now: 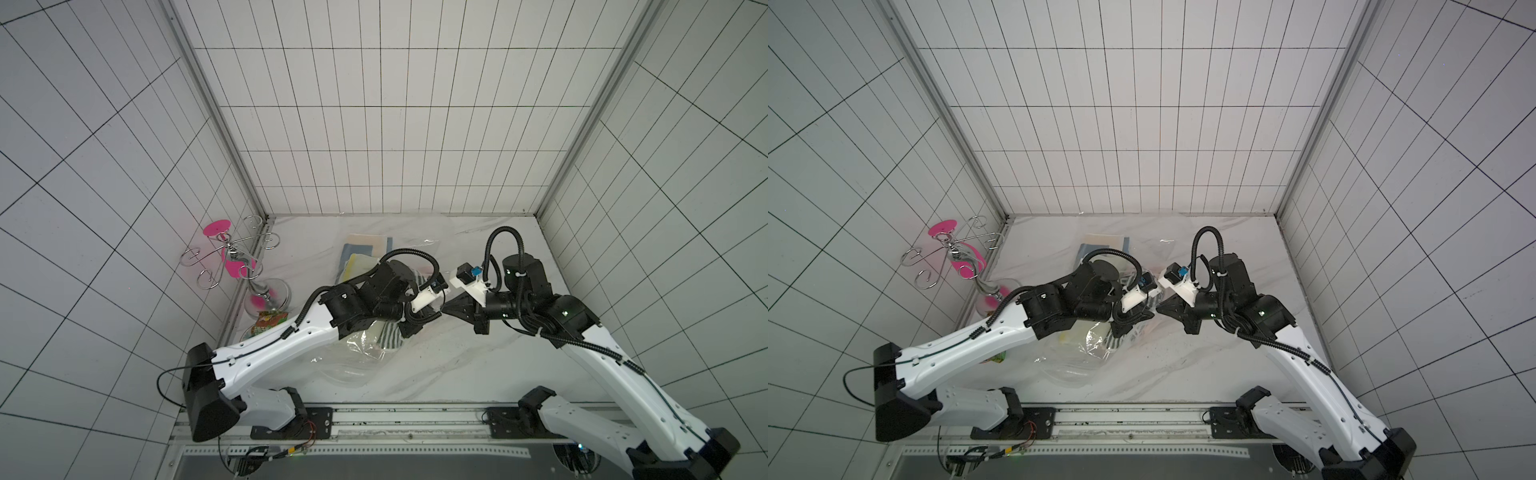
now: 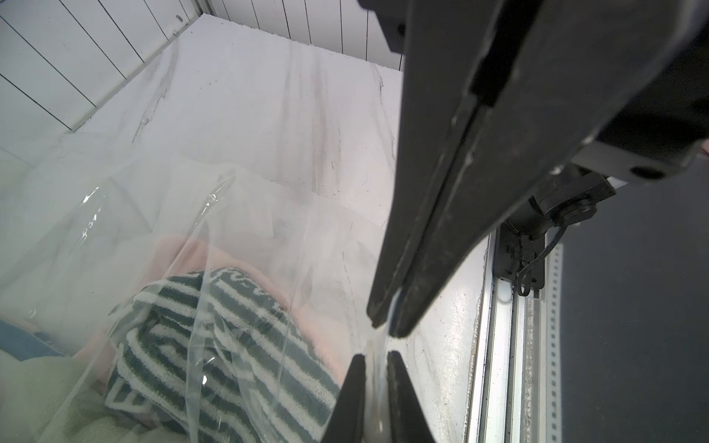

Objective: Place the folded towel into the vacuum bag
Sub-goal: Close the vacuum bag at the center of the board.

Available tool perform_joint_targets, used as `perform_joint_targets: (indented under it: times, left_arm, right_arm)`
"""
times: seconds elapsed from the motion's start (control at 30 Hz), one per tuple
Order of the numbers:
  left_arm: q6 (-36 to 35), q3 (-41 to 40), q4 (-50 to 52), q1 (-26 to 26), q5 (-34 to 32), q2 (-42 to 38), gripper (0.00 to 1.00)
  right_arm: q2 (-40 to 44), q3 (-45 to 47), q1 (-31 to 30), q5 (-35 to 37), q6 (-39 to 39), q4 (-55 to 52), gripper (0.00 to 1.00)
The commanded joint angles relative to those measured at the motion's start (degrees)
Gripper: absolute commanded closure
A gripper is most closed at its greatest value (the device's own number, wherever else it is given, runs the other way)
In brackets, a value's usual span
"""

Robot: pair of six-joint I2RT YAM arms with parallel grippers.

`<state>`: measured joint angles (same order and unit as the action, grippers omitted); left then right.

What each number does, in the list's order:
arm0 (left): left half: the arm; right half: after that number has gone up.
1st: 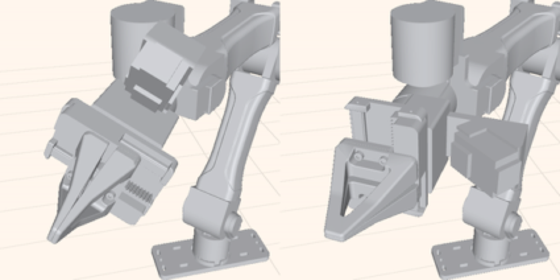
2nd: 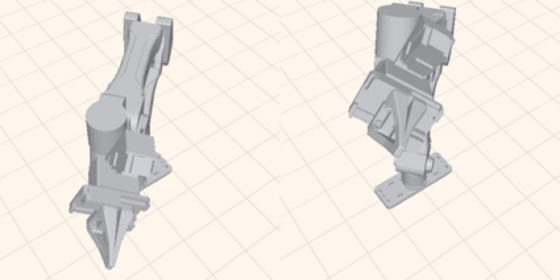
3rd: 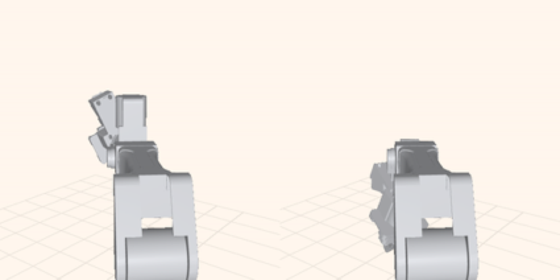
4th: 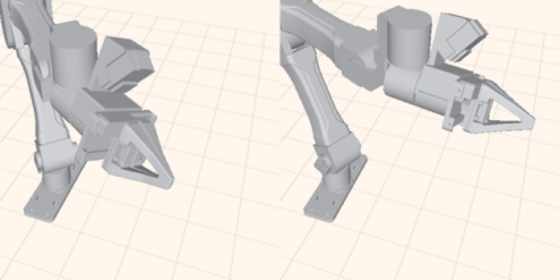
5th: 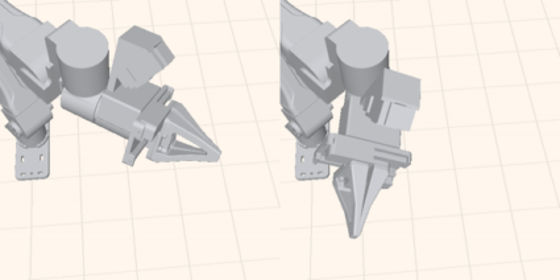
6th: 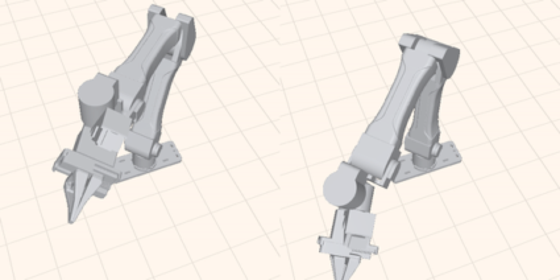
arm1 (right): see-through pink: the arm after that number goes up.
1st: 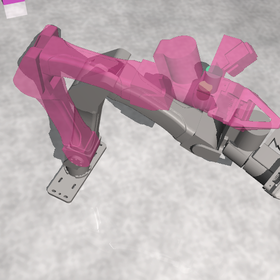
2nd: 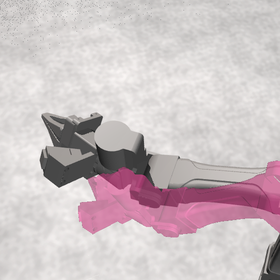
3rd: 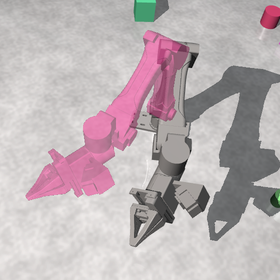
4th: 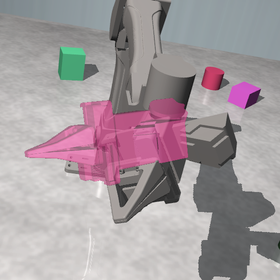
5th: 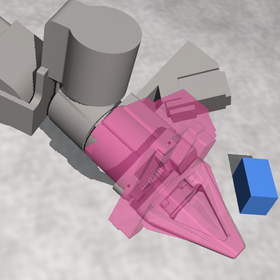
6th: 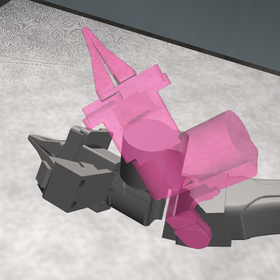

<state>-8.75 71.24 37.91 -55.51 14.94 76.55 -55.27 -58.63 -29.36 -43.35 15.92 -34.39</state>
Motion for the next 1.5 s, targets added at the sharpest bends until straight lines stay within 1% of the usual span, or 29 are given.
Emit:
perform_joint_targets:
  times: [0.0,0.17,0.37,0.53,0.63,0.73,0.87,0.9,0.93,1.0,1.1,1.2,1.27,1.33,1.47]
  left_arm:
    - [1.0,-3.0,14.9,0.8,-5.9,0.6,0.89]
    - [3.1,-4.9,13.5,0.2,-4.7,0.4,0.88]
    - [4.4,-5.9,13.1,-0.8,-5.4,0.2,0.88]
    - [5.2,-7.5,13.1,-0.9,-6.3,-1.1,0.90]
    - [5.7,-8.4,12.7,-0.9,-7.2,-1.6,0.93]
    - [5.8,-8.3,12.1,-0.9,-7.4,-2.1,1.00]
    - [5.2,-8.2,8.3,-0.9,-7.3,-5.1,1.00]
    - [4.9,-8.4,7.0,-0.9,-7.2,-6.0,1.00]
    - [4.2,-8.5,5.7,-0.9,-6.6,-6.9,1.00]
    - [2.7,-8.9,3.9,-0.8,-5.2,-7.7,1.00]
    - [0.4,-8.6,3.6,-0.8,-4.0,-7.9,1.00]
    - [-1.5,-6.9,5.8,-0.8,-3.8,-7.8,1.00]
    - [-2.5,-6.1,5.8,-0.8,-3.5,-7.9,1.00]
    - [-3.0,-6.0,4.4,-0.8,-2.4,-8.3,1.00]
    - [-2.9,-7.0,0.4,-0.8,0.4,-9.5,1.00]
  right_arm:
    - [5.1,-0.5,0.7,-1.6,-1.4,6.9,1.00]
    - [7.6,-0.6,2.9,-1.4,-3.0,7.3,1.00]
    - [10.6,-1.0,7.3,-2.1,-5.5,8.0,1.00]
    - [11.4,-1.0,10.5,-2.9,-6.8,8.0,1.00]
    - [11.5,-0.8,11.1,-3.3,-7.4,8.5,1.00]
    - [10.5,-0.6,11.0,-5.5,-7.6,8.0,1.00]
    - [9.4,0.6,9.3,-5.7,-6.7,4.8,1.00]
    - [8.9,0.4,7.9,-4.3,-5.7,2.8,0.98]
    - [8.4,0.2,6.3,-2.7,-4.4,1.1,0.91]
    - [7.7,-0.4,3.4,-0.3,-2.5,-1.8,0.73]
    - [7.3,-0.7,1.6,1.7,-0.6,-4.5,0.53]
    - [6.1,-1.6,0.8,1.5,2.4,-9.3,0.40]
    - [4.3,-2.3,-0.6,2.7,4.1,-12.1,0.31]
    - [3.1,-1.7,-2.4,6.3,4.5,-11.3,0.28]
    - [1.2,-1.5,-3.2,5.1,3.5,-6.4,0.28]
